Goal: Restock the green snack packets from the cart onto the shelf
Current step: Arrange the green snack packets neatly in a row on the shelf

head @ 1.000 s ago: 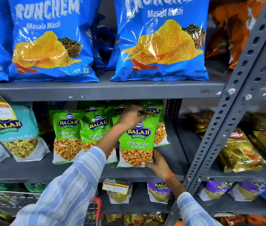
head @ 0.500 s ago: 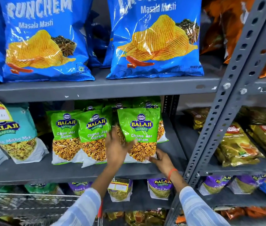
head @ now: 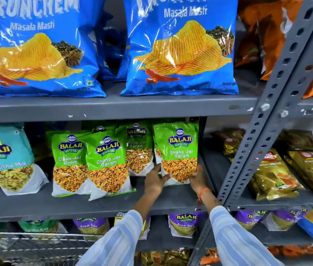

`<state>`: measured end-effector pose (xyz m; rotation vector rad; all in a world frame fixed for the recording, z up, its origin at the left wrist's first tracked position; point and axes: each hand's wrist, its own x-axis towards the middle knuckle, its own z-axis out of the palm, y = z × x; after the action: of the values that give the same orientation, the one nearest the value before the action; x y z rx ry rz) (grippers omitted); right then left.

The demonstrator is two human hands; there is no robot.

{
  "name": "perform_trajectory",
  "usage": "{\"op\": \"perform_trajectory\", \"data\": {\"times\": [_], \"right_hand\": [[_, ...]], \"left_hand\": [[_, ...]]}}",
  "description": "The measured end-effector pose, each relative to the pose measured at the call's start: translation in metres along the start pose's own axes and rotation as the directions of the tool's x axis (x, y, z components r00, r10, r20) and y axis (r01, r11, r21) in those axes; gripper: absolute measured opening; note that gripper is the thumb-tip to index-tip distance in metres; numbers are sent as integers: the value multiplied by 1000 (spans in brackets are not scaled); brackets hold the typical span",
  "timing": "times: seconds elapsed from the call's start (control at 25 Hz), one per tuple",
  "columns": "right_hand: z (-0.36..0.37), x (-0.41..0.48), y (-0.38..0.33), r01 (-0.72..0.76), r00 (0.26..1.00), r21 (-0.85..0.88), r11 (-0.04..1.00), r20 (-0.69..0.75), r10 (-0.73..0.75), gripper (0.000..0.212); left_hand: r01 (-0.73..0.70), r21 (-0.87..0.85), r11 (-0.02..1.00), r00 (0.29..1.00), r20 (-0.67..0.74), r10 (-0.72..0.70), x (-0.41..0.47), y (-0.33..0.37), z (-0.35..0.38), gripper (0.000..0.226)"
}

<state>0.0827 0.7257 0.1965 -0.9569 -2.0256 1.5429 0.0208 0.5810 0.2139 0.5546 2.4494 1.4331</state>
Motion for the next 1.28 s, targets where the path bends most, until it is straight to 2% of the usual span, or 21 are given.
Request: {"op": "perform_trajectory", "data": {"times": [0.08,0.16,0.24,0.32,0.4,0.44,0.56,0.64,0.72,0.84,0.92,1.08,1.2,1.28], "right_hand": [[2,-10,-2,19,998,-57,998,-58,-22,40],[8,-30,-9,142,949,-132,981,-264,-173,53],[23,-53,-24,327,848,-183,927,-375,-373,53],[52,-72,-40,476,820,-182,860,-262,-509,45],[90,-84,-49,544,835,-170,822,8,-551,37],[109,-88,-51,534,844,-158,830,147,-515,35],[151,-91,-51,388,852,-86,918,415,-321,52],[164,-91,-47,320,829,-26,947,492,-267,61],[167,-91,-39,270,848,45,962,462,-260,63],[150,-90,-25,234,924,125,964,279,-261,58],[134,-85,-19,230,948,166,959,184,-260,56],[117,-74,-14,212,939,203,956,227,-256,55],[117,-71,-10,215,927,174,961,272,-257,55],[116,-71,-9,219,921,180,959,286,-265,50]], "left_hand": [[30,-28,999,999,-23,-30,-4,0,1,70],[-32,-99,995,997,-69,25,-14,0,-7,65],[-171,-31,985,946,-286,155,-27,-5,-25,54],[-182,117,976,799,-560,217,-42,-17,-57,58],[-25,185,982,647,-746,157,-51,-40,-93,75],[65,159,985,636,-767,82,-54,-53,-110,81],[175,-52,983,792,-586,-172,-54,-82,-140,72],[208,-30,978,841,-504,-194,-56,-91,-143,67],[184,4,983,849,-504,-157,-56,-94,-141,65],[54,-46,997,897,-436,-69,-48,-85,-129,64],[-23,-78,997,927,-374,-8,-42,-78,-114,58],[-100,-235,967,922,-386,1,-28,-52,-113,42],[-145,-475,868,897,-434,-88,5,-16,-148,43],[-171,-527,832,910,-409,-71,19,-2,-167,40]]}}
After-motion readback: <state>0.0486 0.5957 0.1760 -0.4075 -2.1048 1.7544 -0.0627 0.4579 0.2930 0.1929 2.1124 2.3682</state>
